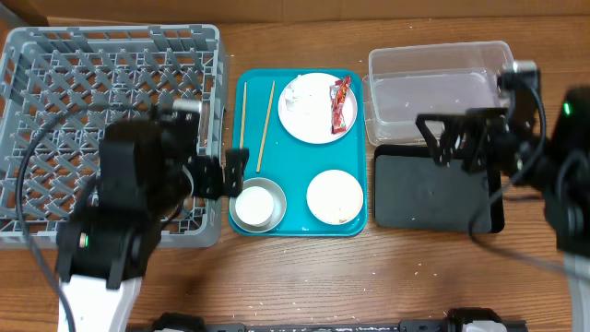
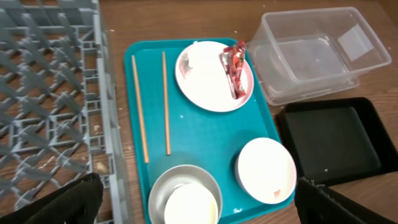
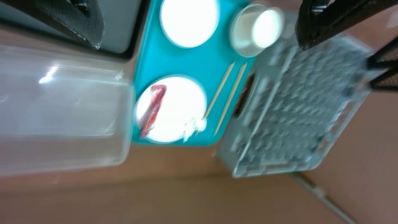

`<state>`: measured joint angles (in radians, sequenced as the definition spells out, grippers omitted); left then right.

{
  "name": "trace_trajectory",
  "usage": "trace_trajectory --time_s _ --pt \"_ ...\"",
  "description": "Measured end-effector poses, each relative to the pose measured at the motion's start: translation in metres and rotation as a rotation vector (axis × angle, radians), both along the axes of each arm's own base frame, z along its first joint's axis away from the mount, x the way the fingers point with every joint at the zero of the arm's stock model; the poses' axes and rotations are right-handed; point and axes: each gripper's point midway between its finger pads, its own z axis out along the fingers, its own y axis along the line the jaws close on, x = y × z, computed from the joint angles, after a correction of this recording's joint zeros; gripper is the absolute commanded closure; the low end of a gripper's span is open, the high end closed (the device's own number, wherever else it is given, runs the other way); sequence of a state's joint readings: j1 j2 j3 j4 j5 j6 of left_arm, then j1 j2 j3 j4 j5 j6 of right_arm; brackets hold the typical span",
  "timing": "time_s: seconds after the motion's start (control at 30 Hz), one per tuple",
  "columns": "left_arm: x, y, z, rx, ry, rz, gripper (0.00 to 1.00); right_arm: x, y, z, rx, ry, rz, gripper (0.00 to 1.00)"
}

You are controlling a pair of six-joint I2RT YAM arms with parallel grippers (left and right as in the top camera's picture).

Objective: Sort waste into correct bins and load items into the dishwasher
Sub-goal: 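Grasp the red wrapper with the right gripper, drop it in the clear bin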

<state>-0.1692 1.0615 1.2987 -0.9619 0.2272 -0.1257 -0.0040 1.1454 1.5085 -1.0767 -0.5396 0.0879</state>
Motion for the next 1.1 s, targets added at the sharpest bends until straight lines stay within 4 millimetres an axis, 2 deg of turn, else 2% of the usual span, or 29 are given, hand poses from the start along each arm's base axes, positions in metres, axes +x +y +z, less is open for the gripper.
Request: trace_trajectory --time_s 0.13,0.2,0.4,0.47,0.5,0.57,0.7,0.87,0.93,1.03,1.07,1.1 --pt "0.014 -0.015 -0.001 -0.046 0.052 -0.053 0.0 0.026 0.016 0.0 0.088 0.036 0.065 0.02" --pt "0.018 -0.02 -0.003 -0.065 0.067 -0.069 0.0 0.037 0.027 -0.012 0.099 0.08 0.093 0.02" --pt "0.025 -0.027 -0.009 -0.098 0.093 -0.083 0.0 0.077 0.089 -0.087 -0.039 0.258 0.167 0.02" --pt "0.024 -0.029 -0.009 -0.105 0.098 -0.089 0.0 0.097 0.107 -0.114 -0.115 0.273 0.16 0.04" --pt "0.023 -0.03 -0.009 -0.11 0.101 -0.093 0.0 0.108 0.113 -0.127 -0.149 0.269 0.151 0.08" --pt "0.021 -0.032 -0.009 -0.125 0.11 -0.107 0.0 0.131 0.123 -0.153 -0.213 0.259 0.116 0.1" --pt "0.015 -0.036 -0.011 -0.144 0.136 -0.128 0.0 0.173 0.126 -0.211 -0.299 0.256 0.04 0.29" --pt "0.014 -0.038 -0.01 -0.152 0.138 -0.136 0.0 0.205 0.123 -0.288 -0.351 0.298 -0.015 0.4" --pt "0.013 -0.038 -0.01 -0.154 0.138 -0.138 0.0 0.208 0.122 -0.308 -0.366 0.316 -0.022 0.4" --pt "0.013 -0.039 -0.01 -0.157 0.139 -0.141 0.0 0.21 0.122 -0.323 -0.377 0.327 -0.025 0.44" --pt "0.013 -0.039 -0.01 -0.157 0.139 -0.141 0.0 0.21 0.122 -0.325 -0.377 0.33 -0.027 0.47" --pt "0.013 -0.039 -0.01 -0.157 0.139 -0.141 0.0 0.21 0.122 -0.329 -0.38 0.337 -0.03 0.55"
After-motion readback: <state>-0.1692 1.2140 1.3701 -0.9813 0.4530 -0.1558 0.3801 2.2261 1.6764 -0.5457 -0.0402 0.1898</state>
